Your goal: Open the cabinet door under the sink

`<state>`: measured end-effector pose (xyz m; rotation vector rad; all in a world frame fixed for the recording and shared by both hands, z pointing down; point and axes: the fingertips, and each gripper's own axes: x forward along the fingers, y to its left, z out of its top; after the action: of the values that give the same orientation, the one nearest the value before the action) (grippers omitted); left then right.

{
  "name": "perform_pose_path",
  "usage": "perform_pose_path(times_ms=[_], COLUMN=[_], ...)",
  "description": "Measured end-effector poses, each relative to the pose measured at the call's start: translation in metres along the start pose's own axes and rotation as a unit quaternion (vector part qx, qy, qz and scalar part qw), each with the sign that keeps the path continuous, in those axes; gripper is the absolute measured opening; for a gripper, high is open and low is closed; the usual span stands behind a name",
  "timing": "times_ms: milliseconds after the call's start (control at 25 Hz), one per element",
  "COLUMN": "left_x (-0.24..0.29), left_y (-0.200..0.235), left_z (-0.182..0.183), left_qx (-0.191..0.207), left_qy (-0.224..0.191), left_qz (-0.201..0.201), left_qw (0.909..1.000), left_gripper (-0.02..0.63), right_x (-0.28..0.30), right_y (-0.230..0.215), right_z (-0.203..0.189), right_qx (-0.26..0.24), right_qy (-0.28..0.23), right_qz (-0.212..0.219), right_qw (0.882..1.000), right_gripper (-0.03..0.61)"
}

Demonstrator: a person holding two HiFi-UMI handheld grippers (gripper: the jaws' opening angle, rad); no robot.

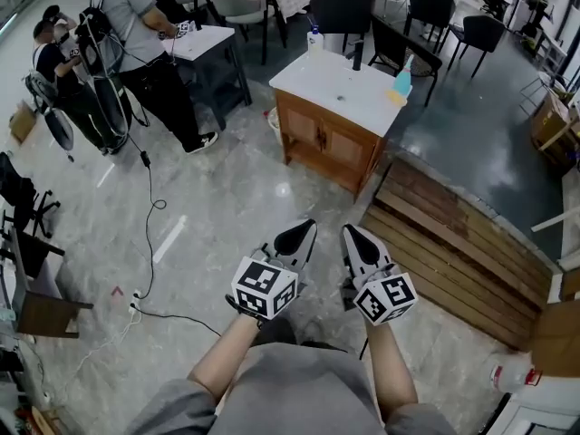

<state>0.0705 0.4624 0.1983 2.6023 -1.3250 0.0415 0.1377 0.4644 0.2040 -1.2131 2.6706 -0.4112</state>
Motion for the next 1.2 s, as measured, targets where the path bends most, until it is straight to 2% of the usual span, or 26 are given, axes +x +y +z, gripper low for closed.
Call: perform_pose_path(times_ms=[240, 600, 960, 1200], left_x=[0.032, 0.098, 0.155, 0.185], left_y=[0.029, 0.104, 0.187, 0.226], left_z=[-0.005, -0.002, 0.013, 0.015], left_qx=[-0.006, -0.021, -0.029, -0.035], left_qy=[0.012, 0.027, 0.041, 0.048], left_qz=[0.001, -0.007, -0.026, -0.045], left_qw=[0.9999, 0.9994, 0.9984, 0.9972], left_gripper=[0.006, 0.006, 0.006, 0.006], right_x=[0.028, 0.105, 0.194, 0.239], right_y=[-0.026, -0.076, -0.112, -0.134], right_z=[-0.007, -0.01, -0.008, -0.011], right_qx=[0.007, 0.015, 0.019, 0.02], right_qy=[0.008, 0.017, 0.024, 0.026], right_qz=[-0.007, -0.037, -0.064, -0.087], right_qw=[1.0, 0.999, 0.998, 0.996], right_gripper=[0.009, 0.009, 0.009, 0.009])
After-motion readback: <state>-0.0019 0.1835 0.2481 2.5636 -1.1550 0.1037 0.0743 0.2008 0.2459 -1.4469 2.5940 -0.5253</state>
